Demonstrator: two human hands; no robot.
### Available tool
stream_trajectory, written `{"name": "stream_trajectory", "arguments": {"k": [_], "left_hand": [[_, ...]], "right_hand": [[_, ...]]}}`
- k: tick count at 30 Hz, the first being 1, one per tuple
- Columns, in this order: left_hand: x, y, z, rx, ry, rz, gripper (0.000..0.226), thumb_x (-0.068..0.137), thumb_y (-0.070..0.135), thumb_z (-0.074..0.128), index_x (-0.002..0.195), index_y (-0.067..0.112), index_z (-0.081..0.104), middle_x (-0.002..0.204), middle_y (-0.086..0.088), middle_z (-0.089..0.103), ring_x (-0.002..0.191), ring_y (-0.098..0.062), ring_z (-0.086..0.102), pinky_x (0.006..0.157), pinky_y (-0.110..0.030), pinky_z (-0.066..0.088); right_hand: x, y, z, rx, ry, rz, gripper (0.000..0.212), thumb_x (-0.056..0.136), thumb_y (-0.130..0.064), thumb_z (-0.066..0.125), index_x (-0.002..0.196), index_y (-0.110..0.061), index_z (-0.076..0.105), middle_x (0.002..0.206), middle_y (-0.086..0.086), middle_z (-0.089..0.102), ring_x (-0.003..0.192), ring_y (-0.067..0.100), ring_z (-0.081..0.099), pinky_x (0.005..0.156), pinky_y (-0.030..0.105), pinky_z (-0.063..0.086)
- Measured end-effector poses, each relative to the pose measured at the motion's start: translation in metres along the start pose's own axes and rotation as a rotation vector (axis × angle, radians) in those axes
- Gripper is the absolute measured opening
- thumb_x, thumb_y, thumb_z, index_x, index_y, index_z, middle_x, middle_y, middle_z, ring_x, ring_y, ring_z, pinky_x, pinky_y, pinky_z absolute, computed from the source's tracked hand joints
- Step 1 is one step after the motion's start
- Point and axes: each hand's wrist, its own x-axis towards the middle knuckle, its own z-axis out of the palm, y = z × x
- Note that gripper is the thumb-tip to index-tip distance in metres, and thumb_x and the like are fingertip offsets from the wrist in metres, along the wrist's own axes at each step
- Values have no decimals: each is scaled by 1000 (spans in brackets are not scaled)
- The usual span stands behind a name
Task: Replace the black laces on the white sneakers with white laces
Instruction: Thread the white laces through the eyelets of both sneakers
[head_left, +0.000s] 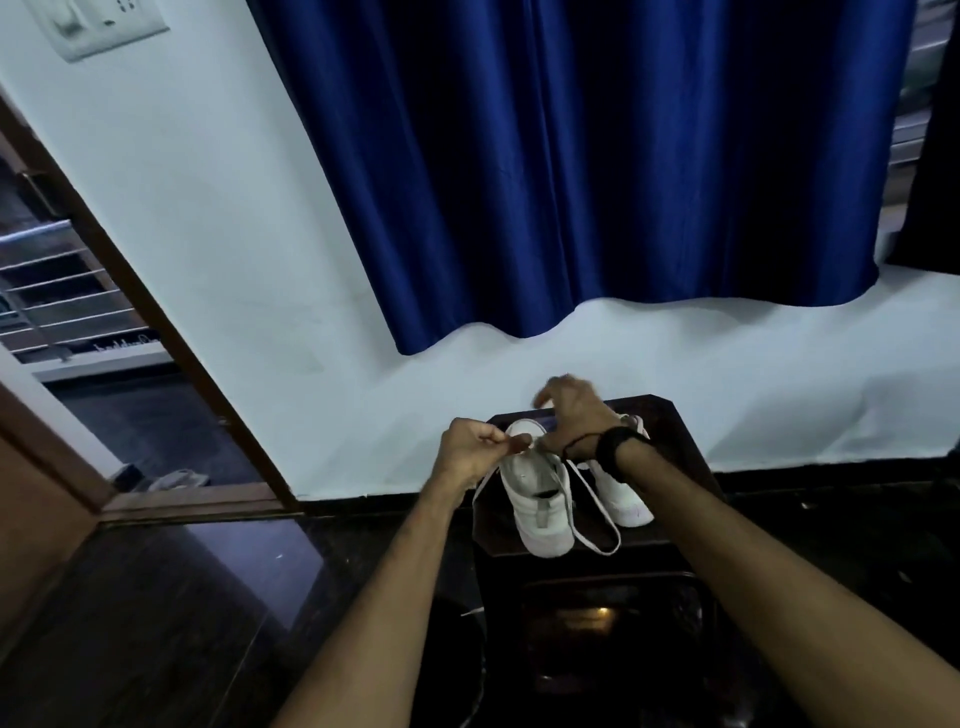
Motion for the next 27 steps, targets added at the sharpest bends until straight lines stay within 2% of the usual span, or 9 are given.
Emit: {"name": "stream_trajectory", "arguments": {"k": [2,4,8,11,14,17,21,23,27], "left_hand": [[6,3,9,-48,41,-18,24,72,29,86,58,17,71,59,0,61,60,-6,51,58,-19,41],[9,3,12,-152,73,-29,29,75,26,84,55,15,68,52,5,57,52,-1,49,54,-14,39],[15,-4,10,-218,184,-67,34,73,35,85,63,5,70,46,10,54,45,2,44,45,-9,36],[16,-14,14,-242,220,-102,41,75,38,83,69,-1,71,49,7,52,45,1,41,47,-11,36],[20,-25,15,-223,318,-186,47,79,51,75,69,5,72,60,2,62,52,-4,50,53,-16,40],[25,-43,16,-150,333,-262,36,78,48,77,78,12,75,76,1,71,72,-13,63,67,-22,45],[23,-53,27,-144,265,-227,31,87,30,73,71,3,73,59,-8,61,53,-17,53,51,-23,42],[25,-57,33,-155,290,-229,31,92,27,66,72,4,73,62,-10,63,56,-18,55,48,-23,46],[30,-66,40,-234,284,-289,35,98,23,57,71,6,70,80,-20,71,68,-22,66,60,-31,57]], "right_hand": [[7,-5,11,561,-316,-48,60,85,-9,67,136,-9,35,129,15,56,114,27,57,98,36,47],[12,0,28,737,-313,-28,49,90,-4,60,134,-8,39,123,15,61,103,23,62,90,32,52],[21,15,52,665,-61,-81,14,97,-19,56,99,-11,67,92,4,72,91,17,67,88,40,53],[22,20,59,581,7,-50,23,96,-32,56,77,-27,67,71,-12,68,70,0,62,71,26,49],[26,20,63,396,143,87,17,88,-44,60,78,-35,70,77,-9,70,75,7,63,68,26,49],[38,25,64,455,237,235,13,85,-34,62,81,-32,74,86,-5,74,84,16,66,74,29,53],[45,15,65,538,263,187,24,86,-7,55,84,-18,76,88,-1,75,86,12,66,76,18,46],[47,9,71,517,249,179,21,87,-10,56,87,-17,76,89,-1,75,83,9,63,68,14,40],[43,15,89,459,256,175,14,87,-24,64,85,-21,76,88,3,74,84,19,66,63,19,36]]}}
